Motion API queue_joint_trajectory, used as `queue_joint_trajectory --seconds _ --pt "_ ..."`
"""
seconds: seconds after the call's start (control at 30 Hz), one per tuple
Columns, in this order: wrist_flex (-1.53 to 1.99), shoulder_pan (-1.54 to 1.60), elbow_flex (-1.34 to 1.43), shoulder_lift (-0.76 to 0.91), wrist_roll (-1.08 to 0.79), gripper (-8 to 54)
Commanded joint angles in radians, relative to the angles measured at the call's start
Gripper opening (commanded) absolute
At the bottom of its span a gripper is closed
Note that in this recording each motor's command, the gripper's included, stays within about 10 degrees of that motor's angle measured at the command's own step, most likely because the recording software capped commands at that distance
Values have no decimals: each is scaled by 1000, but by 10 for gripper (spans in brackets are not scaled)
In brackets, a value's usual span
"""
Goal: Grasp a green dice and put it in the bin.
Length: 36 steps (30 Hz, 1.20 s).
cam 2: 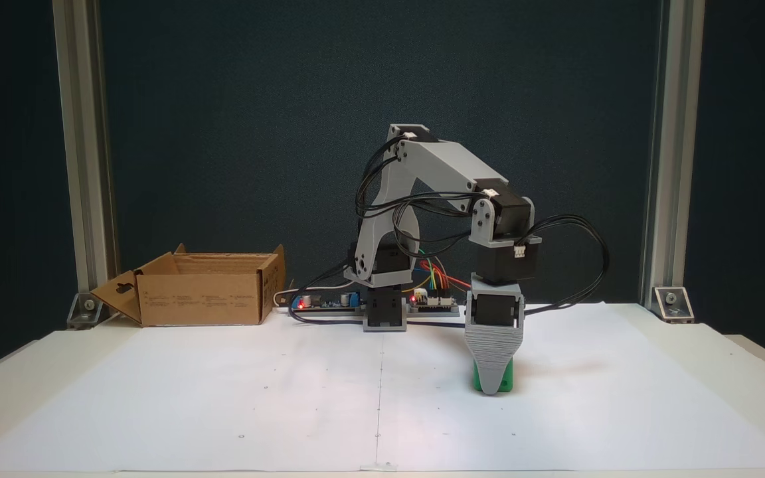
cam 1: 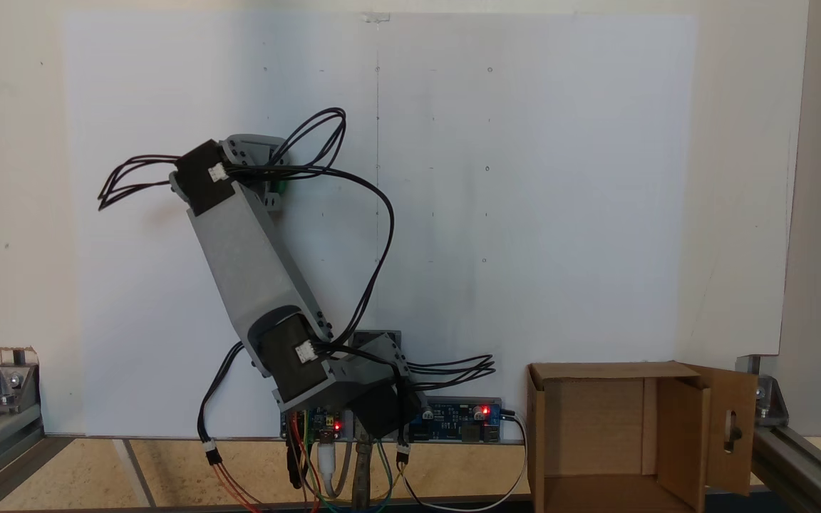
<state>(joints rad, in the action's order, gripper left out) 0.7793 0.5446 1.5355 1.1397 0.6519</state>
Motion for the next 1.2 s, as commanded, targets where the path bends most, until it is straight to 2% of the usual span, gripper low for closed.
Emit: queue_joint_trajectory --seconds 0.0,0.17,0.47,0.67,1.17 --pt "67 -14 -15 46 95 115" --pt "326 -35 -231 158 106 115" --pt "727 -127 -815 201 101 115" --pt "752 -272 -807 222 54 115" --pt "621 -1313 -802 236 -510 115"
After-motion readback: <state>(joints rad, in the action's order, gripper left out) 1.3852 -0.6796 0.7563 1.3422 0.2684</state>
